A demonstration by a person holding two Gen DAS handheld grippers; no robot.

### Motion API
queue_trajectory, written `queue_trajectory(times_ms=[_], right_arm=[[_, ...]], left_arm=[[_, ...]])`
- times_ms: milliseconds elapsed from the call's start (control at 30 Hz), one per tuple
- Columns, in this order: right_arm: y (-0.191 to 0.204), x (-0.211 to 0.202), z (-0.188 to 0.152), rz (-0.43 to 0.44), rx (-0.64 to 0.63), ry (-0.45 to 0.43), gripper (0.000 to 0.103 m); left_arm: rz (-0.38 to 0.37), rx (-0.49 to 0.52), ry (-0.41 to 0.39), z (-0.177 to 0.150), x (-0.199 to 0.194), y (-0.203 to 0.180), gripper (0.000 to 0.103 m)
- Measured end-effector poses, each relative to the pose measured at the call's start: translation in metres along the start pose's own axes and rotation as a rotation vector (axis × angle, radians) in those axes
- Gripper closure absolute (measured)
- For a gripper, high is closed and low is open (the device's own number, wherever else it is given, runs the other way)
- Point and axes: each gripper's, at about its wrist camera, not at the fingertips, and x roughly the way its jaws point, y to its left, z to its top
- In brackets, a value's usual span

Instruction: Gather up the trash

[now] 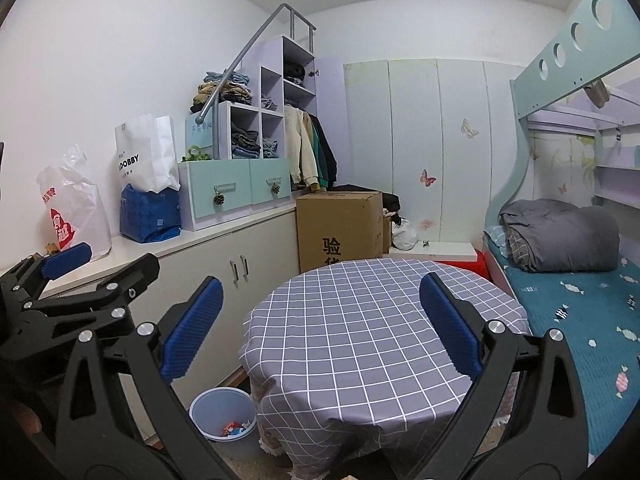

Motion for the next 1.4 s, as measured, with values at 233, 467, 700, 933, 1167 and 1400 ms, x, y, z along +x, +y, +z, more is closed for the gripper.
queue_trajectory(times_ms=[233, 467, 700, 933, 1167, 1400], right_arm=[[0.001, 0.002, -0.003, -0.02, -0.008, 0.009, 0.006], [0.0, 0.005, -0.006, -0.026, -0.004, 0.028, 0.006], [0.003, 0.009, -0.007, -0.028, -0.001, 0.046, 0.006], [0.003, 0.008, -0.007, -0.026, 0.001, 0.051, 0.006], [0.003, 0.008, -0.008, -0.023, 0.003, 0.053, 0.006], [-0.001, 0.008, -0.009, -0.018, 0.004, 0.056, 0.006]], left_arm=[[-0.011, 0.006, 0.014, -0.002, 0.005, 0.001, 0.009], [-0.025, 0.009, 0.032, -0.004, 0.011, 0.002, 0.009], [-0.029, 0.016, 0.039, -0.007, 0.015, 0.001, 0.009], [-0.031, 0.015, 0.039, -0.007, 0.016, 0.001, 0.009], [-0.031, 0.015, 0.04, -0.007, 0.016, 0.001, 0.009], [-0.03, 0.016, 0.04, -0.007, 0.016, 0.0, 0.009]])
